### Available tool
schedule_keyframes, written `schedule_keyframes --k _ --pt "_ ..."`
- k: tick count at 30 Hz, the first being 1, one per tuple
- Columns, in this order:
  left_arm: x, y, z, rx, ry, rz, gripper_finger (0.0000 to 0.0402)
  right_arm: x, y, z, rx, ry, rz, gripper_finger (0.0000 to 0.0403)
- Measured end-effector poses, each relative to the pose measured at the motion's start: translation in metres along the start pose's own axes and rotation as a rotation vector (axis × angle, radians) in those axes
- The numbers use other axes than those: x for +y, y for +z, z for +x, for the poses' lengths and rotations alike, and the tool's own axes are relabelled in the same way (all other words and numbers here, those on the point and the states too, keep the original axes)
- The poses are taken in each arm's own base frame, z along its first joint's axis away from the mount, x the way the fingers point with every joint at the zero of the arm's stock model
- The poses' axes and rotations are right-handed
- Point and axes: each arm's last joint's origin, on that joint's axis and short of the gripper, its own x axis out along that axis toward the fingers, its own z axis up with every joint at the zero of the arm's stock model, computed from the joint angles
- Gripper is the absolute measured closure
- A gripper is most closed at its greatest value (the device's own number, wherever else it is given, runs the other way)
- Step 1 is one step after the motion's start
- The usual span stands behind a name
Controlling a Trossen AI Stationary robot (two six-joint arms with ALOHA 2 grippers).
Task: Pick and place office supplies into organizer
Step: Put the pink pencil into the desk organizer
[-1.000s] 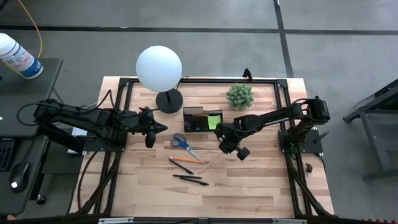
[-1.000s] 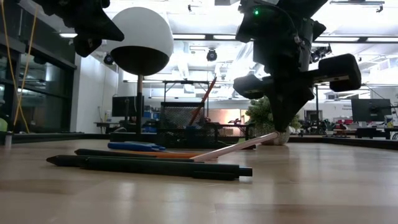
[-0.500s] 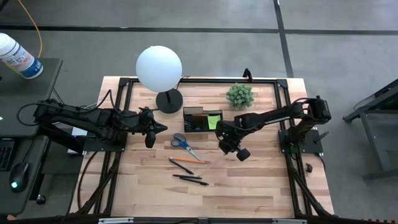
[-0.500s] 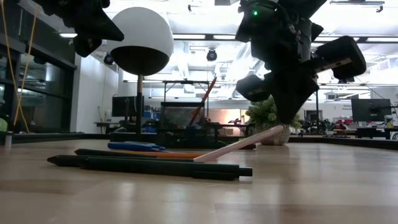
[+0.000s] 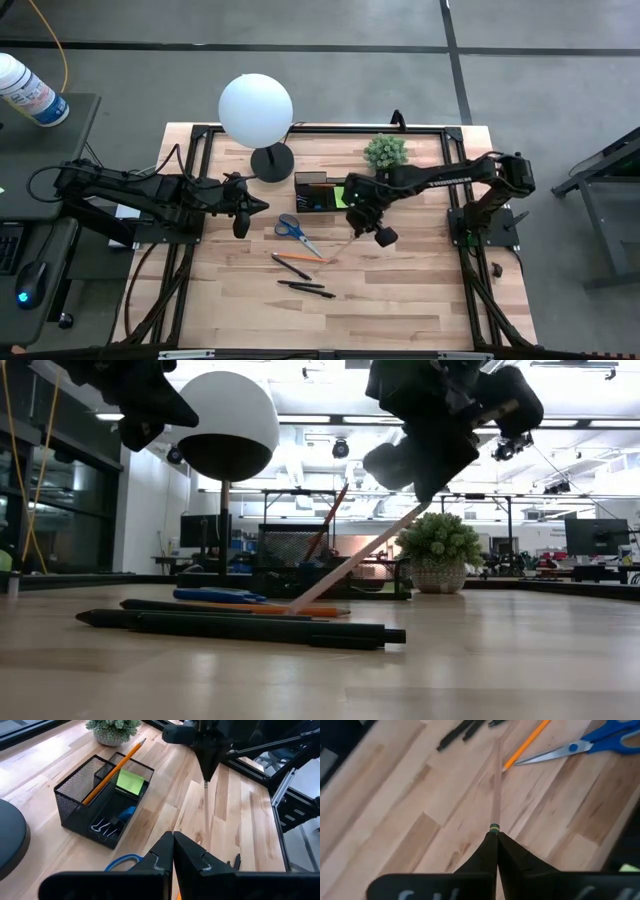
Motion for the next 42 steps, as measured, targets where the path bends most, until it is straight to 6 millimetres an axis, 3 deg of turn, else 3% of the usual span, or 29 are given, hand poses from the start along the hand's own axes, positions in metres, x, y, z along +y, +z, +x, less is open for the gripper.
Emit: schedule_keyframes --k 15,28,36,42 --pt "0.001 -0.002 0.000 0.017 0.011 0.016 0.0401 0.000 0.001 -0.004 -0.082 0.159 0.134 0.0403" --pt "0.001 -0.002 0.000 0.017 0.011 0.027 0.0401 0.001 0.003 -0.006 -0.106 0.195 0.164 0.0403" --pt "0.001 -0.002 0.000 0.014 0.015 0.036 0.0401 -0.014 0.025 -0.041 -0.166 0.104 0.129 0.0403" --pt "0.001 -0.002 0.000 0.014 0.015 0.044 0.0401 -0.019 0.029 -0.063 -0.134 0.064 0.117 0.0403"
